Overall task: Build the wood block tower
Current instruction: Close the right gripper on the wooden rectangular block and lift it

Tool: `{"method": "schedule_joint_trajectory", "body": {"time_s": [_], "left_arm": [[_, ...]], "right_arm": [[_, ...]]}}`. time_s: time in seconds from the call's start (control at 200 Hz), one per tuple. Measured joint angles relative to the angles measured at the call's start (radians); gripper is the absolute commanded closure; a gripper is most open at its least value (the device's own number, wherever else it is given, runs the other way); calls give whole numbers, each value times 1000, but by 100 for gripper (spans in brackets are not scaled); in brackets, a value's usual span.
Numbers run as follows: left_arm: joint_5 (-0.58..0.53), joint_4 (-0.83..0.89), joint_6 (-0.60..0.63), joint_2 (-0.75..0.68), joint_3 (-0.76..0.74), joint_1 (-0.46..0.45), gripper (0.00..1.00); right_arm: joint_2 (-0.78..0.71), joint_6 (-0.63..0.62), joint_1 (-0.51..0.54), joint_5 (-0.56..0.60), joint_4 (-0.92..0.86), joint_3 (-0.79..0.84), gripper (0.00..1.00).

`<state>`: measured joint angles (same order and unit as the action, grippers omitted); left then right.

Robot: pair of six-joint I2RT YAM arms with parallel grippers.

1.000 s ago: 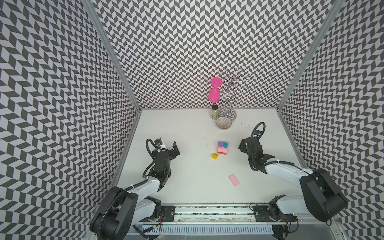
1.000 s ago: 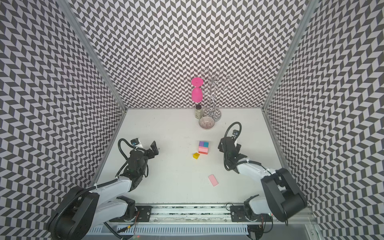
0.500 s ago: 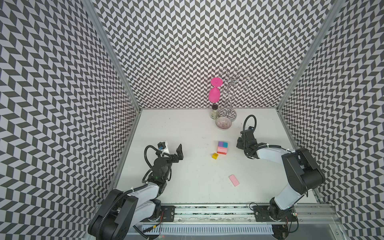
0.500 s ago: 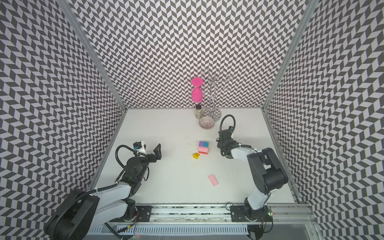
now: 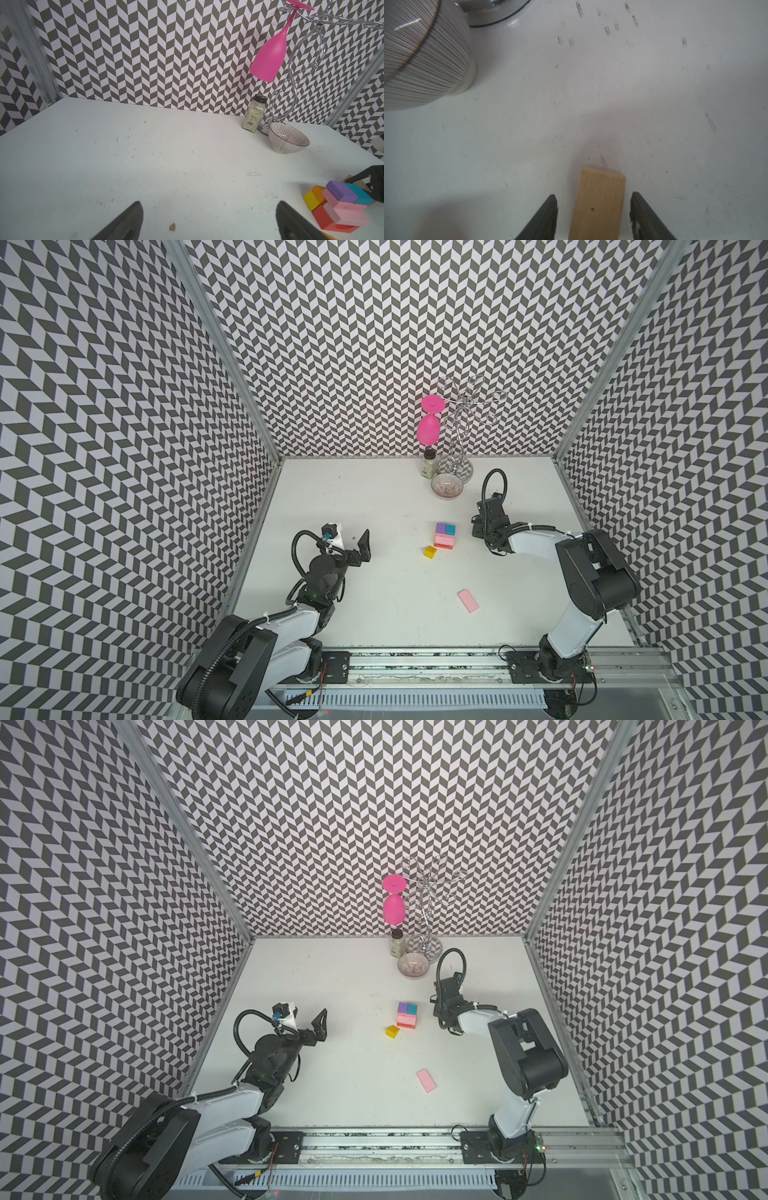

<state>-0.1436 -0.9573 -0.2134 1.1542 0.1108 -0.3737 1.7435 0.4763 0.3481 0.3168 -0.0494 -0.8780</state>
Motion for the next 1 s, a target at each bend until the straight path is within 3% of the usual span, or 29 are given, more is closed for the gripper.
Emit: {"method": "schedule_joint_trajectory", "body": {"time_s": [0.21, 0.691, 0.856, 1.002], "left_arm": [[0, 0, 8, 5, 0, -7, 0], [0, 0, 14, 5, 0, -12, 0], [1, 0, 14, 5, 0, -12, 0], [8, 0, 15, 1, 0, -12, 0]], "right_arm": [[23, -8, 0, 1, -27, -30, 54], [18, -66, 0, -5, -82, -58, 92], [-127, -93, 35, 14, -123, -56, 96], [-311, -92, 158, 126, -150, -82, 100]]}}
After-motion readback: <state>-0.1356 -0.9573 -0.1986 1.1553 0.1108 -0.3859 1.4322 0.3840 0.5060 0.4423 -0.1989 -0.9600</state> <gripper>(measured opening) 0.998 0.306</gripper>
